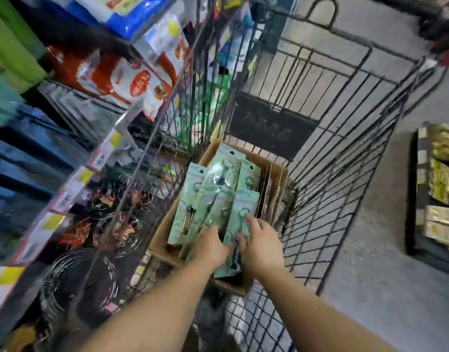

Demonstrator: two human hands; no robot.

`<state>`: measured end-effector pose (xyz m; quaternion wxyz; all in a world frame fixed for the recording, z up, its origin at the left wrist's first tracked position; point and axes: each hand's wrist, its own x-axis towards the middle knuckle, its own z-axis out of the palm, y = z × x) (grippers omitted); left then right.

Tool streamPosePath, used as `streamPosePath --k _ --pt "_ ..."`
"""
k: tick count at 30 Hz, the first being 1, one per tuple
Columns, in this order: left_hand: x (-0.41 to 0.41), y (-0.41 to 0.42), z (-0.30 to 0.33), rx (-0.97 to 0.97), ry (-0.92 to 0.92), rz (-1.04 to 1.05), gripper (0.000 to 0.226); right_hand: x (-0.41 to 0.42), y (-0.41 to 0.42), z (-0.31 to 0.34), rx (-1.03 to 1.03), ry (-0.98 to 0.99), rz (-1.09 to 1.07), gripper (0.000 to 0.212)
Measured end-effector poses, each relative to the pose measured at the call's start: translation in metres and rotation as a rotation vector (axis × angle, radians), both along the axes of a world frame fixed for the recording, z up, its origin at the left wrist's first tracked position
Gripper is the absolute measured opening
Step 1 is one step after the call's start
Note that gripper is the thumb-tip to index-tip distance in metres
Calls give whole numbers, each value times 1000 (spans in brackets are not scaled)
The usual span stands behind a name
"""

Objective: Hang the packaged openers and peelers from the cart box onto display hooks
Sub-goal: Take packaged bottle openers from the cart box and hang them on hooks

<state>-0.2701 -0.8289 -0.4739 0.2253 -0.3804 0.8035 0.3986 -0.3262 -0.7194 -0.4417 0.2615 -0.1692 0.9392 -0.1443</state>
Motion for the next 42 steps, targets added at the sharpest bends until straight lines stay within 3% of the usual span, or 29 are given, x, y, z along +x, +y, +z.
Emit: streamPosePath --k 6,12,16,22,26,28,31,35,42 --pt "-15 6 -23 11 23 153 37 -6 0 -19 -64 -18 -54 56" --pt "-9 -10 -14 152 21 223 27 -8 2 -12 -109 -151 -170 61" --pt "-2 -30 -1 260 123 281 20 -18 -3 -7 -276 -241 -348 72" --pt "-7 -51 8 603 115 374 30 -31 0 -10 -509 -703 -739 83" --pt "-1 -38 -11 290 20 225 29 -45 16 -14 -533 -657 -843 59" --pt "5 -20 -22 264 -46 193 31 -49 26 -15 -534 -578 -850 49" --pt "3 4 -34 210 -104 131 39 -50 32 -19 -484 -474 -857 67" --pt "-3 9 -42 82 -102 164 24 -48 30 -20 -481 -442 -873 76" --pt "12 -10 -28 222 58 265 8 -42 28 -6 -453 -417 -876 78"
